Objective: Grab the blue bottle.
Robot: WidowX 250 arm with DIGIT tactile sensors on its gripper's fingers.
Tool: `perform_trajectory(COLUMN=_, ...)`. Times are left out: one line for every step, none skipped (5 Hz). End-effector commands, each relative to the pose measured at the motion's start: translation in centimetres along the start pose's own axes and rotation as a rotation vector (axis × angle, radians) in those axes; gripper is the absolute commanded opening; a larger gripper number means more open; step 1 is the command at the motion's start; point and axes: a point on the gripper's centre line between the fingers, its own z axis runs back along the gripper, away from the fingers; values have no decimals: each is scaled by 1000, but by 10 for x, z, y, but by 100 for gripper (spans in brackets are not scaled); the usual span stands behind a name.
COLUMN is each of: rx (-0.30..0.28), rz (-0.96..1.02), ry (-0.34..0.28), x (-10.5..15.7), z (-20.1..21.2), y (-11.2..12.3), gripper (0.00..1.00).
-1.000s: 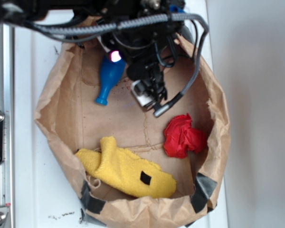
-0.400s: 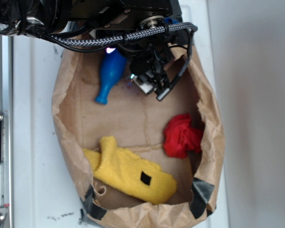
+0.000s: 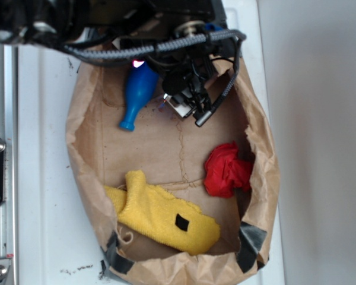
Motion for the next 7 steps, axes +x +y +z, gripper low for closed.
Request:
perform_trajectory(rx=-71, rz=208, ry=10, x=9, z=13, y=-9, gripper=100)
perform_trajectory(rx=-72, rz=241, ry=-1, x=4, z=6, y=-9, gripper=100)
perform_trajectory(rx=-77, rz=236, ry=-71, x=-5, z=-12, y=-11, gripper=100)
perform_trajectory(rx=-68, rz=248, ry=-83, x=-1, z=-22, y=-9, gripper=100)
perform_trajectory(rx=-49, rz=254, ry=-95, x=3, z=-31, y=-7, gripper=100)
perform_trajectory(rx=-38, rz=247, ry=-123, x=1, z=-38, y=-12, gripper=100)
perform_trajectory(rx=-49, rz=208, ry=-126, x=-1, z=-43, y=-14, gripper=47)
